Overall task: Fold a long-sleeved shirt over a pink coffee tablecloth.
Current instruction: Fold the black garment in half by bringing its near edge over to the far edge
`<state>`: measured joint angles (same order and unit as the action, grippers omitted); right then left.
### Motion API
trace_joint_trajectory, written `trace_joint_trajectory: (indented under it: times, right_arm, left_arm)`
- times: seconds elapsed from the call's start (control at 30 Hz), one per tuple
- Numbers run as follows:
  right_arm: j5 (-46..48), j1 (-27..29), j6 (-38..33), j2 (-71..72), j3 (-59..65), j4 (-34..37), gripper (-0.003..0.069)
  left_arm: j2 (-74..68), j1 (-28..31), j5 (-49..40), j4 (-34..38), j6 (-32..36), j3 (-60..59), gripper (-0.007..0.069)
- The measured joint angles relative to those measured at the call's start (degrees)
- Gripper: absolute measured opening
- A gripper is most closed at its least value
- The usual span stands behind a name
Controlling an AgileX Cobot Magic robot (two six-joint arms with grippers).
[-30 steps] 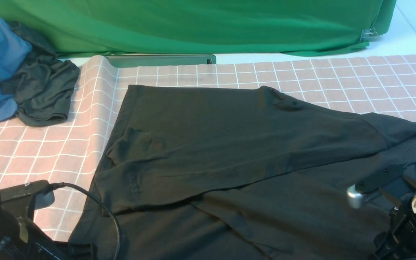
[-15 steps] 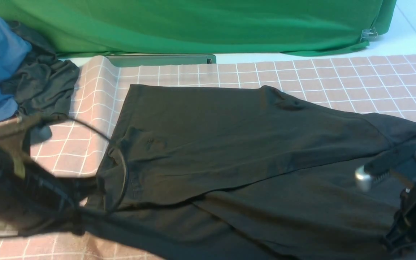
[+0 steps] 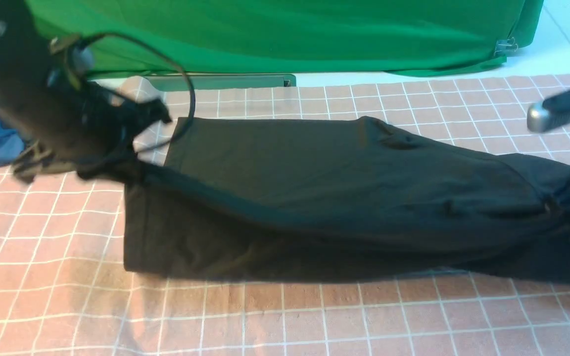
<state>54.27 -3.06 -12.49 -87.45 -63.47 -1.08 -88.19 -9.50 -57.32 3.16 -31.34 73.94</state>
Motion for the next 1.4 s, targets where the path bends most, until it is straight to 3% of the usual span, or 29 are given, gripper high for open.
trace_joint_trajectory:
  times: [0.4,0.5,0.53,0.63,0.73,0.97,1.27,1.33,1.4]
  right_arm:
    - [2.19,1.72,-2.53,-22.59,-20.23,2.28,0.0075]
    - [2.06,1.72,-1.85,-24.22,-22.77,2.22,0.0164]
    - [2.5,1.72,-1.24,-24.48,-24.98,2.22,0.028]
    - [4.36,1.52,-1.72,-24.48,-28.22,3.03,0.0435]
    - [5.3,0.41,-7.12,-24.48,-29.89,6.67,0.0512]
    - [3.08,-5.7,-18.99,-28.04,-30.37,11.68,0.0536]
    - [-1.7,-8.59,-22.13,-33.18,-30.37,10.21,0.0536]
    - [-1.65,-8.7,-22.19,-34.51,-30.37,9.67,0.0492]
    - [-1.46,-8.7,-22.13,-34.83,-30.37,9.67,0.0376]
  left_arm:
    - [-22.82,4.98,-4.17,3.27,2.57,23.65,0.0031]
    - [-24.99,4.98,-5.1,3.27,3.04,25.14,0.0031]
    - [-25.69,4.98,-5.5,3.27,3.21,25.39,0.0031]
    - [-25.88,4.98,-5.84,3.27,3.39,25.6,0.0031]
    - [-25.88,4.98,-5.84,3.27,3.64,25.72,0.0031]
    - [-25.88,4.98,-5.99,3.55,4.72,25.79,0.0031]
    - [-25.88,4.98,-6.51,3.67,5.43,25.79,0.0031]
    - [-25.88,4.98,-6.5,3.68,5.54,25.79,0.0031]
    - [-25.88,4.98,-6.5,3.68,5.54,25.79,0.0031]
